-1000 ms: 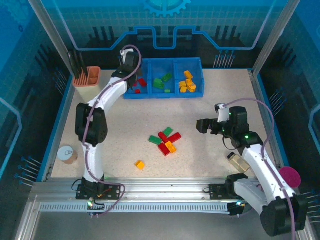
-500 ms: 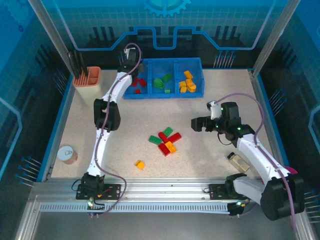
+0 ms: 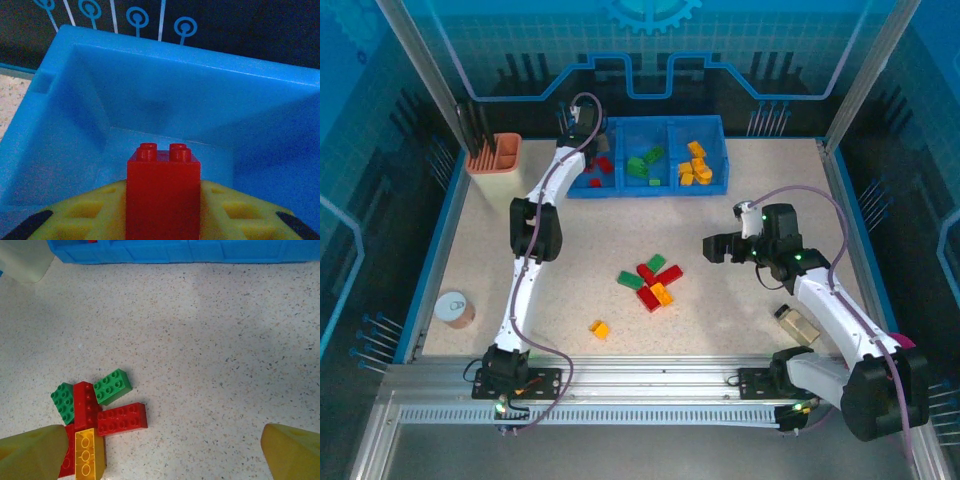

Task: Sort the legos into containers by color
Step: Place the lego in the container.

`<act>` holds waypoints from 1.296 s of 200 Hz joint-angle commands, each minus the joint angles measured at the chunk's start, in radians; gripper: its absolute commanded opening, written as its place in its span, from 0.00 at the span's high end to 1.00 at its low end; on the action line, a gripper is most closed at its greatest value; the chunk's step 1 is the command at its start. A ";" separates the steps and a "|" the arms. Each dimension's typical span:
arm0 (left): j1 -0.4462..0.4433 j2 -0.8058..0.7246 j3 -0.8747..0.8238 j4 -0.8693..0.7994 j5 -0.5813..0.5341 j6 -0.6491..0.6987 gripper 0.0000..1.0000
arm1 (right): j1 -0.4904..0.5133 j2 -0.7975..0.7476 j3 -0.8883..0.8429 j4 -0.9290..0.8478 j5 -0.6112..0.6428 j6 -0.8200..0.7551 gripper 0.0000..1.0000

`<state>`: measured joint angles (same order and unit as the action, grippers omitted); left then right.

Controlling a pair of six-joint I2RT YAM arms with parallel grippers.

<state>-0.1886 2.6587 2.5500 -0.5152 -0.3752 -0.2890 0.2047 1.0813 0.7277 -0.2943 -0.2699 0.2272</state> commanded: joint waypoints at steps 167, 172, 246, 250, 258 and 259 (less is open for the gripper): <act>0.008 -0.667 -0.701 0.124 0.121 -0.030 0.36 | 0.138 -0.044 0.023 -0.069 0.056 0.054 0.00; 0.006 -0.703 -0.757 0.143 0.134 -0.047 0.35 | 0.147 -0.030 0.030 -0.077 0.066 0.068 0.00; -0.034 -1.247 -1.325 0.166 0.178 -0.087 0.27 | 0.319 0.166 0.054 -0.086 0.165 0.183 0.03; -0.035 -1.273 -1.345 0.157 0.180 -0.088 0.27 | 0.322 0.183 0.059 -0.086 0.165 0.190 0.03; -0.037 -1.327 -1.383 0.141 0.186 -0.087 0.26 | 0.331 0.218 0.070 -0.082 0.165 0.196 0.04; -0.038 -1.333 -1.388 0.140 0.187 -0.086 0.26 | 0.332 0.224 0.072 -0.082 0.166 0.198 0.04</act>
<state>-0.2173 1.4719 1.2495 -0.3508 -0.2245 -0.3614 0.5102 1.2285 0.7521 -0.3759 -0.1406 0.3786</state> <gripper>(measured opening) 0.731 0.969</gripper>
